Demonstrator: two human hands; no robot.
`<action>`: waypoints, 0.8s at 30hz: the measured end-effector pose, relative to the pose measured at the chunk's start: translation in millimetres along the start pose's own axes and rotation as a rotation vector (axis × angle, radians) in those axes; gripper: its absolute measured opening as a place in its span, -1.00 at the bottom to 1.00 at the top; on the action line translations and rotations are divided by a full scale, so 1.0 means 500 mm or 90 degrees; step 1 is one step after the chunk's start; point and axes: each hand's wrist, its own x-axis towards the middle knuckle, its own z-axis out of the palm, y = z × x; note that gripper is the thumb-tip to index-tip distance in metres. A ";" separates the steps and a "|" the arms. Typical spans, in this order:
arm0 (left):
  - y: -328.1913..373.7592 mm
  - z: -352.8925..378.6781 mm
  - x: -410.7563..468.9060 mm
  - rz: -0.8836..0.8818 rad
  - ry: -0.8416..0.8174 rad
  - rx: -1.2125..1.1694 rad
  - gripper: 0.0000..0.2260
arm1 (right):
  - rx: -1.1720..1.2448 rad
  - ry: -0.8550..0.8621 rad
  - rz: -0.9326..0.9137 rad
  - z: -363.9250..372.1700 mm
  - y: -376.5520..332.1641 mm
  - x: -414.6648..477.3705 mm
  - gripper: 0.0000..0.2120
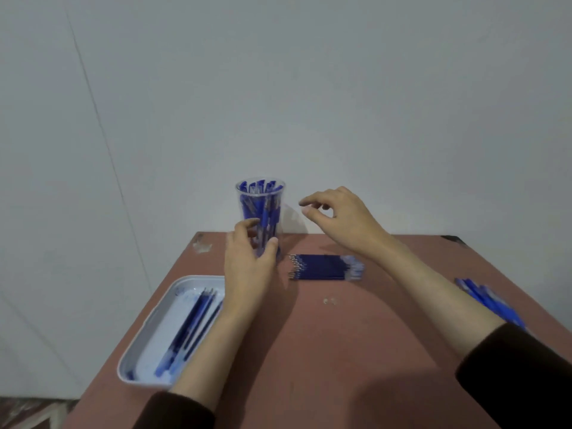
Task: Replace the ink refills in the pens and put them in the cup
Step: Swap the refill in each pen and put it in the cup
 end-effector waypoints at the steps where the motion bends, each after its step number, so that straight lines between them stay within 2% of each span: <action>1: 0.009 0.010 -0.017 0.010 -0.015 -0.016 -0.75 | -0.011 -0.019 0.021 -0.011 0.016 -0.020 -0.77; 3: 0.022 0.034 -0.050 0.011 -0.065 -0.032 -0.84 | -0.036 -0.061 0.072 -0.034 0.051 -0.059 -0.81; 6: 0.030 0.075 -0.091 -0.007 -0.150 -0.047 -0.85 | -0.067 -0.133 0.162 -0.067 0.104 -0.118 -0.83; 10: 0.042 0.105 -0.121 -0.024 -0.217 -0.058 -0.82 | -0.161 -0.108 0.307 -0.100 0.180 -0.173 -0.82; 14: 0.043 0.104 -0.131 0.007 -0.250 -0.040 -0.83 | -0.237 -0.118 0.437 -0.111 0.244 -0.200 -0.80; 17: 0.031 0.100 -0.126 0.008 -0.253 -0.037 -0.82 | -0.195 -0.119 0.481 -0.109 0.257 -0.205 -0.75; 24: 0.018 0.097 -0.117 -0.020 -0.235 -0.054 -0.75 | -0.116 -0.130 0.506 -0.109 0.229 -0.192 -0.80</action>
